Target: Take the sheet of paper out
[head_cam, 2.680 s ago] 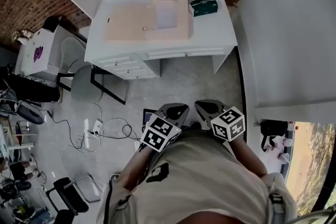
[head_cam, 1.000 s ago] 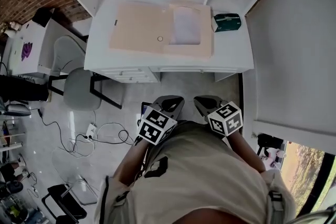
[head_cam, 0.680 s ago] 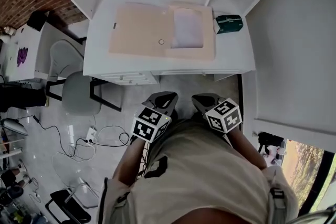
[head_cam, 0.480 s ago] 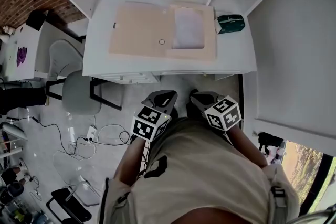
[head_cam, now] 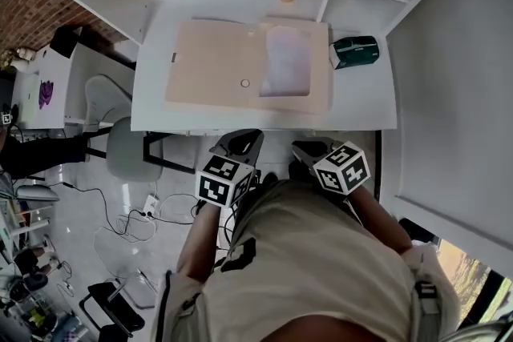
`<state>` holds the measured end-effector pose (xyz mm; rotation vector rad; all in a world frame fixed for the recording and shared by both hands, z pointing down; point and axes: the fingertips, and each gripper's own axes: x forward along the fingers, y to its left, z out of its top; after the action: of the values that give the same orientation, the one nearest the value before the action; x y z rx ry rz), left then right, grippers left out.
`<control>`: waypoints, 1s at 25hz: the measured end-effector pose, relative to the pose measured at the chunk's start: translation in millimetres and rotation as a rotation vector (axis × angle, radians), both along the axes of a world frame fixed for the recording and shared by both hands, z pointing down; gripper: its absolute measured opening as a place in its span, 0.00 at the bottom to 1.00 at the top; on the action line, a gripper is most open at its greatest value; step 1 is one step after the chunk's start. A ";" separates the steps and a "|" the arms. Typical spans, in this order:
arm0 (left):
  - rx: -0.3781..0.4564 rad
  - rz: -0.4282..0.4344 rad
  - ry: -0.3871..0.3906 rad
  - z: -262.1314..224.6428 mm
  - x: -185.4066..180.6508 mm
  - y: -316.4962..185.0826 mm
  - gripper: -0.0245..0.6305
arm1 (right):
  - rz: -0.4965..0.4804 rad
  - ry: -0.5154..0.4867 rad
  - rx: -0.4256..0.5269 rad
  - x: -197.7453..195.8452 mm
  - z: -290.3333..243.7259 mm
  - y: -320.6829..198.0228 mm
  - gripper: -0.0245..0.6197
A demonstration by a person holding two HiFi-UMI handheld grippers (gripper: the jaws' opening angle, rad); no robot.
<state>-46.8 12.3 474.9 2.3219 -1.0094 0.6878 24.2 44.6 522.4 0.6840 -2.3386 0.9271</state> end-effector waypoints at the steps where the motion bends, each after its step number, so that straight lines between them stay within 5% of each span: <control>1: 0.001 -0.008 -0.017 -0.2 1.8 -10.2 0.06 | 0.009 -0.012 -0.010 7.1 0.1 -8.1 0.08; 7: -0.021 -0.049 -0.114 13.8 12.5 -67.7 0.06 | 0.011 -0.049 -0.029 46.6 1.4 -49.5 0.08; 14: -0.149 -0.124 -0.167 72.8 14.9 -146.9 0.08 | -0.096 -0.060 -0.054 67.1 8.4 -73.4 0.08; 18: -0.275 -0.091 -0.188 115.5 24.3 -165.6 0.36 | -0.125 -0.077 -0.088 73.3 15.4 -78.6 0.08; 25: -0.367 -0.128 -0.277 164.6 24.7 -193.8 0.39 | -0.140 -0.086 -0.120 68.6 22.1 -85.0 0.08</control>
<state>-22.1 -181.5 639.5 1.8642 -1.0389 1.0651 92.8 -40.4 544.5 0.4345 -2.3488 1.0420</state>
